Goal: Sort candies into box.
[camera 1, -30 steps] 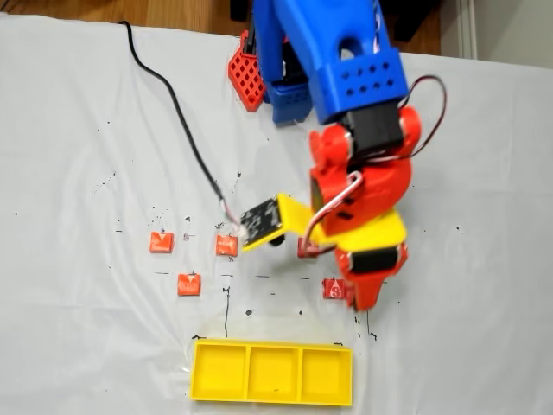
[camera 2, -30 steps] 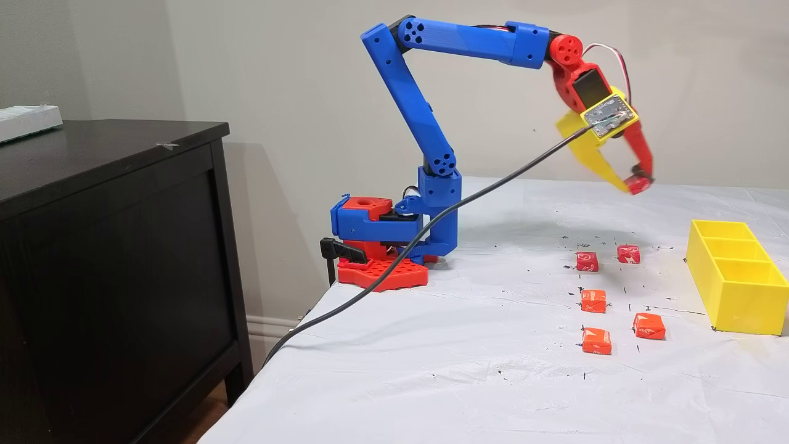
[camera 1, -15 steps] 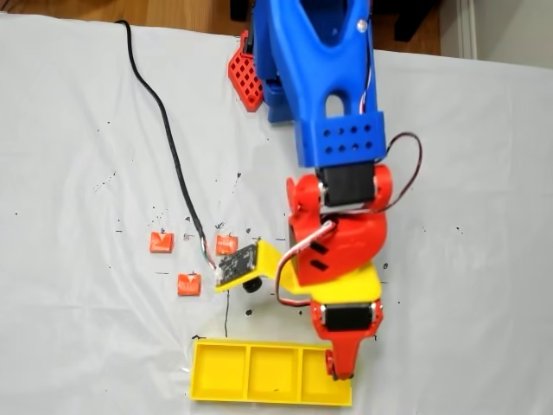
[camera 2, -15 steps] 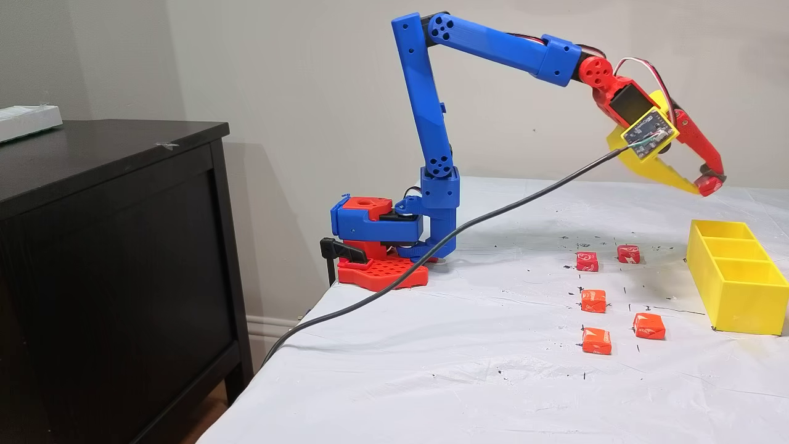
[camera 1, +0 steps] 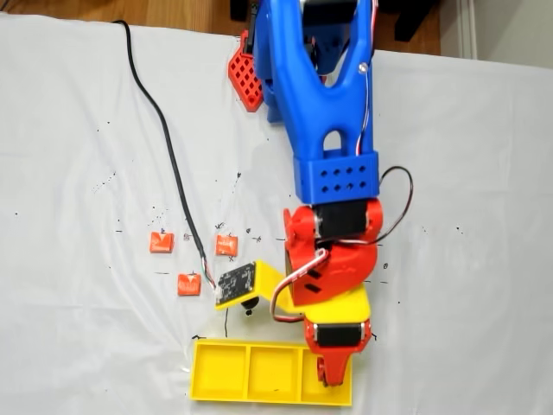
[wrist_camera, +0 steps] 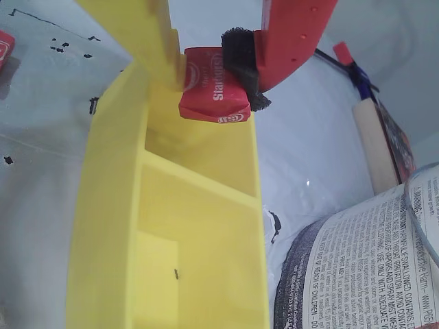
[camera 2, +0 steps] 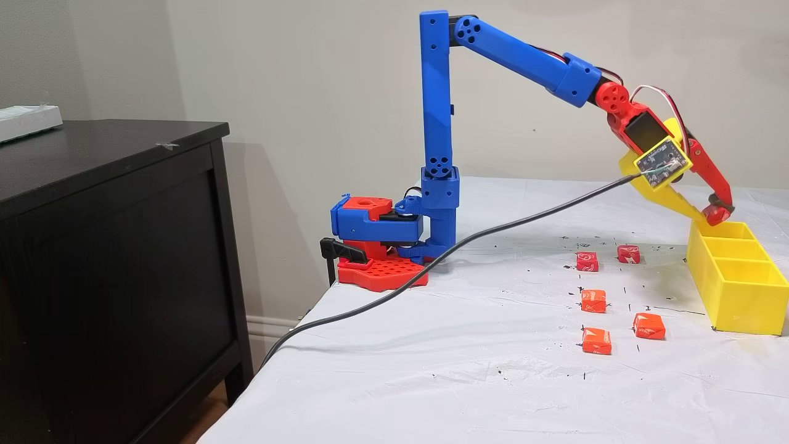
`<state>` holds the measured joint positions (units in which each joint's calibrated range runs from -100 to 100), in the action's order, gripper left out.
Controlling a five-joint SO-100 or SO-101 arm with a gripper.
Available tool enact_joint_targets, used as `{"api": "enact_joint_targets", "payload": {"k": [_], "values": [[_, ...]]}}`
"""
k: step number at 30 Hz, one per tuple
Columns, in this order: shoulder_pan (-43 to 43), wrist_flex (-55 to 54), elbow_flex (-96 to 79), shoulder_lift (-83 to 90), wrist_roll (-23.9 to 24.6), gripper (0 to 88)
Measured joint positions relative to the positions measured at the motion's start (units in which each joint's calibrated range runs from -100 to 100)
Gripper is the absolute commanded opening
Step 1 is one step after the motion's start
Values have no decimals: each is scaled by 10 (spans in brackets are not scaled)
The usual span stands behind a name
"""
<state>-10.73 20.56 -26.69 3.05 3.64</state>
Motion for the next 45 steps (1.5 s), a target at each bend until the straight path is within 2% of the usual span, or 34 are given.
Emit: {"api": "enact_joint_targets", "payload": {"k": [9, 17, 22, 28, 29, 39, 45], "values": [[0, 0, 10, -8, -9, 161], [0, 0, 10, -8, -12, 236], [0, 0, 10, -8, -14, 199], [0, 27, 10, 2, -14, 12], [0, 38, 10, 9, -14, 2], [-5, 165, 24, 80, -6, 2], [-29, 335, 98, 69, -28, 2]]}}
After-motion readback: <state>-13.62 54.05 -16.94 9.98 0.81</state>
